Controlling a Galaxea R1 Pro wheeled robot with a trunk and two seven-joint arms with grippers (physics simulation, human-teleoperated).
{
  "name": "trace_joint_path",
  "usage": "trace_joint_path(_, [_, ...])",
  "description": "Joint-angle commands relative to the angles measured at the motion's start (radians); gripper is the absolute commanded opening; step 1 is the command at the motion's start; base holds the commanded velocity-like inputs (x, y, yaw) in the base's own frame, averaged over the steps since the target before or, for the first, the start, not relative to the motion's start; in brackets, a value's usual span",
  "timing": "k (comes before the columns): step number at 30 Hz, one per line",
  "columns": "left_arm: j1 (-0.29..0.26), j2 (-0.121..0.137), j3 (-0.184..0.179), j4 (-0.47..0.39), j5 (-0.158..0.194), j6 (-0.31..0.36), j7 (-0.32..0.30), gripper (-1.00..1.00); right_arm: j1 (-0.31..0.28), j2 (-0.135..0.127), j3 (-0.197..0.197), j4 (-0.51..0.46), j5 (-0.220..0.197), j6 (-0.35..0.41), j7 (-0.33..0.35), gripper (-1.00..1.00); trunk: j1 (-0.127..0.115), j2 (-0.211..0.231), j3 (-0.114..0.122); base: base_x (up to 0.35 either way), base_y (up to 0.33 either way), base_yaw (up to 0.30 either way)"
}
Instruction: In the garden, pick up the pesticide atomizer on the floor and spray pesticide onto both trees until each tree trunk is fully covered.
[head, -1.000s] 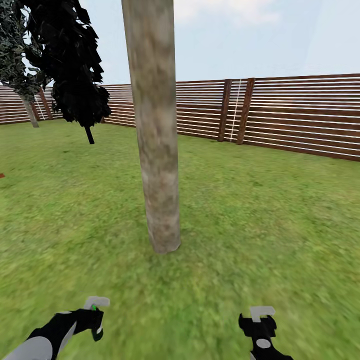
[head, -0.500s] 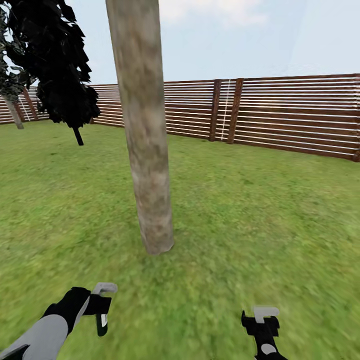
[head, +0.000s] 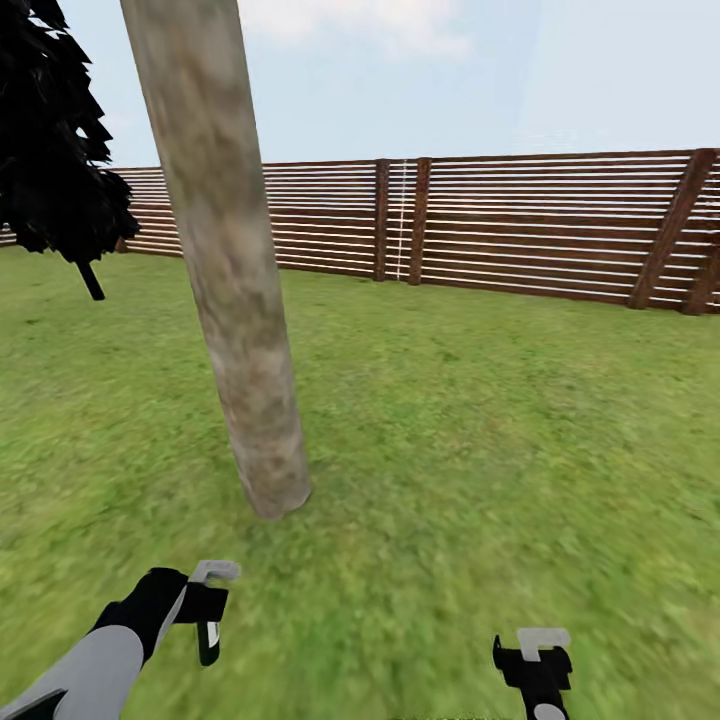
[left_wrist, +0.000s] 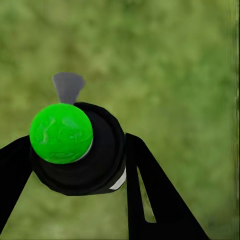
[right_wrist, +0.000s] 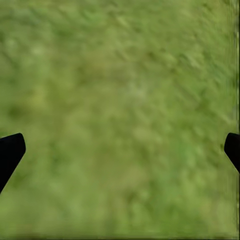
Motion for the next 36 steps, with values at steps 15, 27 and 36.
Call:
trace_joint_path(15, [-0.002,-0.016,0.009,-0.047,-0.011,0.002,0.001,-1.00,-0.001,-0.002,-0.005,0.001,0.015,-0.004,-0.002,1.00,0.000,0.000,-0.001,0.102,-0.115,-0.062])
trace_joint_path(27, [0.008,-0.026,0.008,-0.139,-0.009,-0.010,0.023,-1.00,0.013,0.001,-0.005,0.004,0.015,-0.003,-0.003,1.00,0.000,0.000,-0.001,-0.076,0.000,0.000])
trace_joint_path(36, [-0.008,-0.089,-0.006,-0.230,-0.009,-0.001,0.019,-1.00,0.014,0.004,-0.005,0.004,0.014,-0.003,-0.003,1.00,0.000,0.000,-0.001,-0.016,0.000,0.000])
